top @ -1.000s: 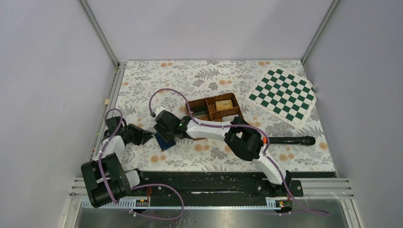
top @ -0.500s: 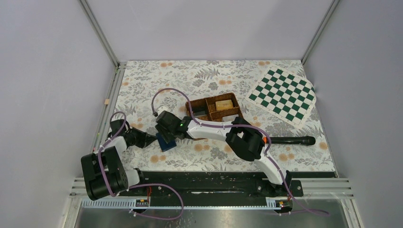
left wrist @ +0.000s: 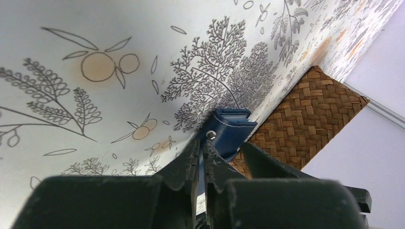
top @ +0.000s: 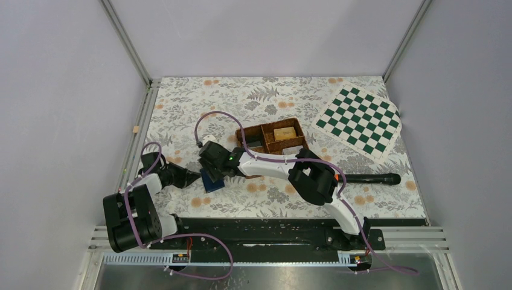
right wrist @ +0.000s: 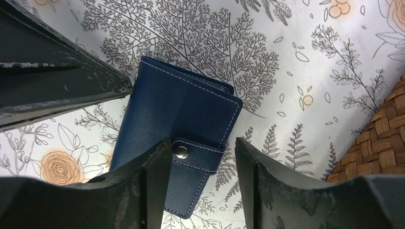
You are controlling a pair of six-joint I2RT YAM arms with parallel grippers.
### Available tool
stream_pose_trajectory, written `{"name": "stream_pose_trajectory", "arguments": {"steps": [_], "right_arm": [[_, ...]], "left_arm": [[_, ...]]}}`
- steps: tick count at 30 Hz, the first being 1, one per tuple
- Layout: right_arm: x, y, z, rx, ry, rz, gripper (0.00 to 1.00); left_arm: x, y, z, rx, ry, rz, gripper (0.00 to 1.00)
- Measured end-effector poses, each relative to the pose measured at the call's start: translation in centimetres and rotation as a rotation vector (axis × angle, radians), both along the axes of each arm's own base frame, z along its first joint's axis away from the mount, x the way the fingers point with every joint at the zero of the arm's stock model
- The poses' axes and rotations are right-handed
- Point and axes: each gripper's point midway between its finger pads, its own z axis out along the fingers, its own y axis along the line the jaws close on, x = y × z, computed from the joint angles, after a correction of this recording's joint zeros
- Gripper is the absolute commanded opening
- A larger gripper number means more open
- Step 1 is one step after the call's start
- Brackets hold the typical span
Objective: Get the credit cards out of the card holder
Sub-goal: Open the card holder at the center of the board.
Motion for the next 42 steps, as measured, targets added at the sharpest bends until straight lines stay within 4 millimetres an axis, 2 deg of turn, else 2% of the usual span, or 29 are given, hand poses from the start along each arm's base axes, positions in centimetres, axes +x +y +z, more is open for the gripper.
{"name": "stream_pose_trajectory", "arguments": {"steps": [5,15,23,28,33,36,42], "right_arm": [[-0.2,-0.6,-0.3,-0.032,-0.005,-0.025,0.58],[-0.9,-0.4,-0.2,-0.032,0.0,-0.027,0.56],[-0.8,-0.7,-0.2,-0.048,-0.012,-0.04,0.25],[-0.8,0.0,0.1,-0.021,-0.02,-0.037,0.11],[-0.8,0.1,0.7,0.005,-0.036,-0.032,0.06],[-1.0,-0.3,0.3,-0.005,-0.028,-0.028,0.05],[-1.2,-0.8,-0.1,-0.011,-0.03,-0.023,0.05]], "left_arm": [[-0.4,-0.1,-0.3,-0.006,0.014,0.004,0.07],[-0.4,-0.2,-0.3,-0.006,0.015,0.003,0.06],[-0.2,-0.1,0.4,0.005,-0.016,0.004,0.06],[0.0,-0.4,0.9,0.01,-0.037,-0.006,0.07],[-0.2,-1.7,1.2,0.01,-0.049,-0.057,0.06],[-0.3,-2.4,1.3,0.01,-0.05,-0.087,0.06],[-0.3,-2.7,0.6,-0.003,-0.017,-0.085,0.05]]}}
